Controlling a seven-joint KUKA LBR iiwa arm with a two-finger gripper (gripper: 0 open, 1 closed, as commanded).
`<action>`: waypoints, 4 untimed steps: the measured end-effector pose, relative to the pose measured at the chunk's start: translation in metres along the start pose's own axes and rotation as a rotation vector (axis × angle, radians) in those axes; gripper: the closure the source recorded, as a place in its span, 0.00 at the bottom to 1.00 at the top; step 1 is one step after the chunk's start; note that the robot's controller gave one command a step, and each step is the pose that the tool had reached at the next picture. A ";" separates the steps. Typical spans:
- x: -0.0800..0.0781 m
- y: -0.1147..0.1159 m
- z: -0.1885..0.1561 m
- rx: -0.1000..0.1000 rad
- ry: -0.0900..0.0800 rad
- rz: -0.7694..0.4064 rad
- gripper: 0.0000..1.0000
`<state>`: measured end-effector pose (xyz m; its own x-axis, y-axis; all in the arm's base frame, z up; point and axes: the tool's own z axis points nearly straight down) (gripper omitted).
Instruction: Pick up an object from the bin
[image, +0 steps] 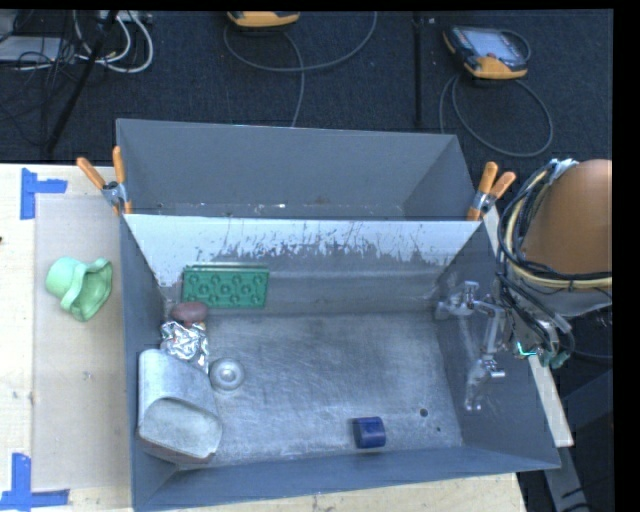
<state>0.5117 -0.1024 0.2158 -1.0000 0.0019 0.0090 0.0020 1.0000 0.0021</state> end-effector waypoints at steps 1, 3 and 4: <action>0.021 0.103 0.146 0.003 -0.031 -0.091 0.00; 0.036 0.109 0.117 0.005 -0.011 -0.894 0.00; 0.037 0.136 0.147 0.005 -0.004 -1.576 0.00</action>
Offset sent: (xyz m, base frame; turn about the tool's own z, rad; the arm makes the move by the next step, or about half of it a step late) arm -0.0275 0.1011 -0.1458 -0.0892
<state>0.4741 0.0343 0.0694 0.0036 -1.0000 -0.0011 -1.0000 -0.0036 0.0032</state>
